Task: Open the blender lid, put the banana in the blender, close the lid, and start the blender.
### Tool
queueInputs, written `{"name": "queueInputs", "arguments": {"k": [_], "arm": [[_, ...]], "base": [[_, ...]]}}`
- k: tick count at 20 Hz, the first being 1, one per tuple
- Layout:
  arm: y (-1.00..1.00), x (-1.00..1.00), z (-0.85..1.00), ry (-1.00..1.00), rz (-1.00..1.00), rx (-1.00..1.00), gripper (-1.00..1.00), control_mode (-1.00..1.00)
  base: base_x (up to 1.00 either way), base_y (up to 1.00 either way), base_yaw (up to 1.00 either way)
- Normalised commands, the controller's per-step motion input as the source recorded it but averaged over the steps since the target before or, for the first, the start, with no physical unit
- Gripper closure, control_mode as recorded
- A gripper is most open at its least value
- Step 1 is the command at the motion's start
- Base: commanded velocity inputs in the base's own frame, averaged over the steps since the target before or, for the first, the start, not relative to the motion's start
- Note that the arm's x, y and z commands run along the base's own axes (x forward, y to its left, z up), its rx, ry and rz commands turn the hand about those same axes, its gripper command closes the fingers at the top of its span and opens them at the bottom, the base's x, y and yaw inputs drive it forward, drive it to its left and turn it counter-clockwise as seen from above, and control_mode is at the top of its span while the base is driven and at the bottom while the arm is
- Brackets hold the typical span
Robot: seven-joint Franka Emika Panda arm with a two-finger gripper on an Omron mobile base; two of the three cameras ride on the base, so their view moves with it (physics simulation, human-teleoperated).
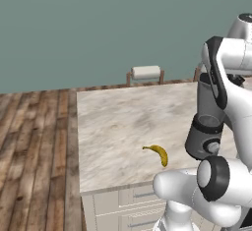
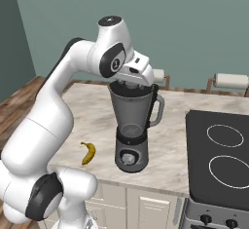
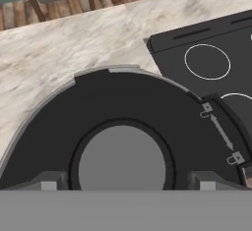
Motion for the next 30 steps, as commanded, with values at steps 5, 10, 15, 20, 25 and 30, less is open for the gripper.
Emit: {"name": "queueInputs", "arguments": {"k": [5, 10, 15, 20, 25, 30], "arm": [[0.09, 0.0, -0.12, 0.03, 0.01, -0.01, -1.0, -1.0], [0.08, -0.06, -0.31, 0.04, 0.04, -0.02, -1.0, -1.0], [0.06, -0.03, -0.33, 0.07, 0.05, 0.0, 1.0, -1.0], [0.01, 0.0, -0.18, 0.06, 0.05, 0.0, 1.0, -1.0], [0.0, -0.07, -0.06, 0.0, 0.06, 0.0, 1.0, -1.0], [0.0, -0.31, 0.0, -0.04, 0.03, 0.02, 1.0, -1.0]], "base": [[0.0, 0.0, 0.0], [0.0, 0.0, 0.0], [0.0, 0.0, 0.0], [0.0, 0.0, 0.0], [0.0, 0.0, 0.0], [0.0, 0.0, 0.0]]}}
